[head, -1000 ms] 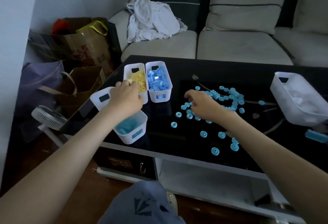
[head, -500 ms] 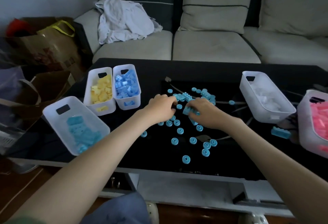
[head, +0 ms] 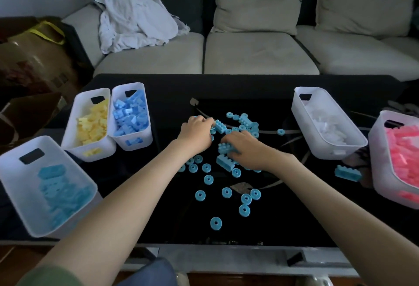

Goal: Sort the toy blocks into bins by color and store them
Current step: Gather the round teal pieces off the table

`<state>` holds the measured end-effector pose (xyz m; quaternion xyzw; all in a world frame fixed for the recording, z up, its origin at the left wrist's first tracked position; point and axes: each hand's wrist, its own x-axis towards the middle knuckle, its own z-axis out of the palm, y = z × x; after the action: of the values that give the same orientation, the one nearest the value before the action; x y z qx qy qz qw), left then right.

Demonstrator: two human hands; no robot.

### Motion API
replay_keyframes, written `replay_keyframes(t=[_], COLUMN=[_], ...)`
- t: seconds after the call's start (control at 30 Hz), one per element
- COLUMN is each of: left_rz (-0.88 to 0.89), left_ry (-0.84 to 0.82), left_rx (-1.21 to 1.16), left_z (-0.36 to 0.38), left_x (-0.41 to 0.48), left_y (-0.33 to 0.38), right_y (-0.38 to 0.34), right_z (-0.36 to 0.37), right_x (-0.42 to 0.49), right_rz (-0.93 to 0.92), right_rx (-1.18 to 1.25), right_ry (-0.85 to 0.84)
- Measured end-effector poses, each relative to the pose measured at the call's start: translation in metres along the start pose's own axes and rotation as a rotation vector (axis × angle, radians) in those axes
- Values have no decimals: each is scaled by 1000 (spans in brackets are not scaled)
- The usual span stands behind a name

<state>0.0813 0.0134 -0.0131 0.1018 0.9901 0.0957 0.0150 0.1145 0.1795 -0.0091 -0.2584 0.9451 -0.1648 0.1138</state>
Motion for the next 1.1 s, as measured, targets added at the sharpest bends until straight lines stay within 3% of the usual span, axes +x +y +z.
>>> replay_keyframes(t=[0.1,0.27,0.37,0.47,0.63,0.73,0.87,1.1], left_rz=[9,93,189,181,130,129,132,61], left_ry=[20,117,26,-2,94,243,302,346], left_rx=[13,6,45,66,74,-74,-224,-243], left_z=[-2,-4,-2,2,4,-3,-20,-50], left_x=[6,16,24,29,26,14,-9,-61], left_y=[-3,-5,-3,0,7,2,-8,-37], right_y=[4,10,11,1,-18,-22,-29,-53], right_z=[3,3,-1,-5,7,13,16,1], right_x=[4,2,-2,-11,-17,-16,-14,-9], right_rz=[-34,-3,-3,-134,-333,-306,-234,-92], right_rx=[-86,-23,63,230,-63,-259,-330,94], right_ry=[40,186,268,264,145,131,91,140])
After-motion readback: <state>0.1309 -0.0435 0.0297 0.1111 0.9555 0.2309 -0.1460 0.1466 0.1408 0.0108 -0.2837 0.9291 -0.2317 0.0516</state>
